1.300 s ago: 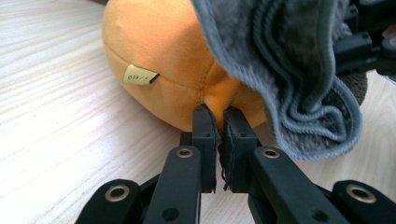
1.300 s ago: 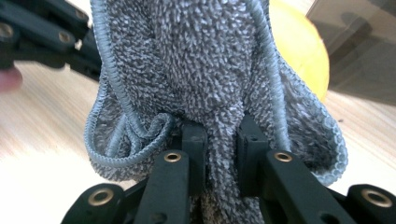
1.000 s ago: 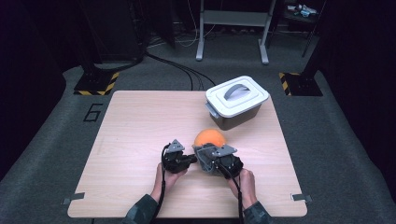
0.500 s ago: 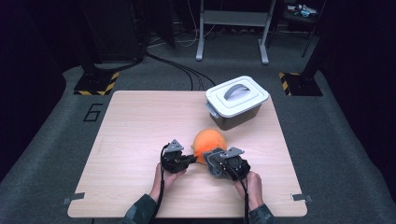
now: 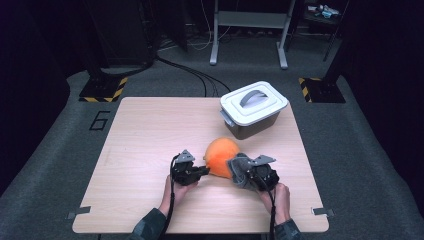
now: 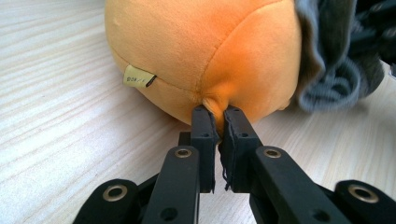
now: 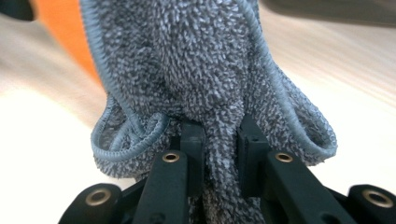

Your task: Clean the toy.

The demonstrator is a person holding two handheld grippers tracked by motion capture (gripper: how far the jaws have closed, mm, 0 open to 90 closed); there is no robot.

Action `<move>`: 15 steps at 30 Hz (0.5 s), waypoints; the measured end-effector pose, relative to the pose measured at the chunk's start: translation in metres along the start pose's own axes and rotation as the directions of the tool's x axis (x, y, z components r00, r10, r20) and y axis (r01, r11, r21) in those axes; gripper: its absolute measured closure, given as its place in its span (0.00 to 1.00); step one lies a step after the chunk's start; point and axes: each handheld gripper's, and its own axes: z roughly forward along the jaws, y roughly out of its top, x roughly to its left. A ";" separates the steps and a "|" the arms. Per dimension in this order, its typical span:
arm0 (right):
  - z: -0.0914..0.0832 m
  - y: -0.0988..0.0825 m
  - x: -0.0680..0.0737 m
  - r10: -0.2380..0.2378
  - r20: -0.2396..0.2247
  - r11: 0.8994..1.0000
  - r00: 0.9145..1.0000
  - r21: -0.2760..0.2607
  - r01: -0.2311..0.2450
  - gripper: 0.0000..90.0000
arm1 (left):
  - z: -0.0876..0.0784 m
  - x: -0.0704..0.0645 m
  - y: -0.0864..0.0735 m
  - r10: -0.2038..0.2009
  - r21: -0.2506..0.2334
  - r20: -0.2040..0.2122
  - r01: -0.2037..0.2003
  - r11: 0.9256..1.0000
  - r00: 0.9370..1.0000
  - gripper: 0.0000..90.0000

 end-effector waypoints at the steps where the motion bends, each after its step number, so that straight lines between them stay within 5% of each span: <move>1: -0.002 0.000 -0.004 0.022 0.008 1.000 1.000 -0.005 -0.022 0.85 | 0.000 0.000 0.000 0.000 -0.001 0.000 0.000 1.000 1.000 0.93; 12: -0.006 -0.006 -0.055 0.125 0.098 0.992 0.987 0.007 -0.126 0.84 | 0.001 0.001 0.000 -0.005 0.008 0.000 0.005 1.000 1.000 0.86; 15: 0.001 -0.008 -0.076 0.171 0.141 0.984 0.975 0.024 -0.176 0.83 | 0.000 0.001 0.000 -0.012 0.007 -0.002 0.012 1.000 1.000 0.83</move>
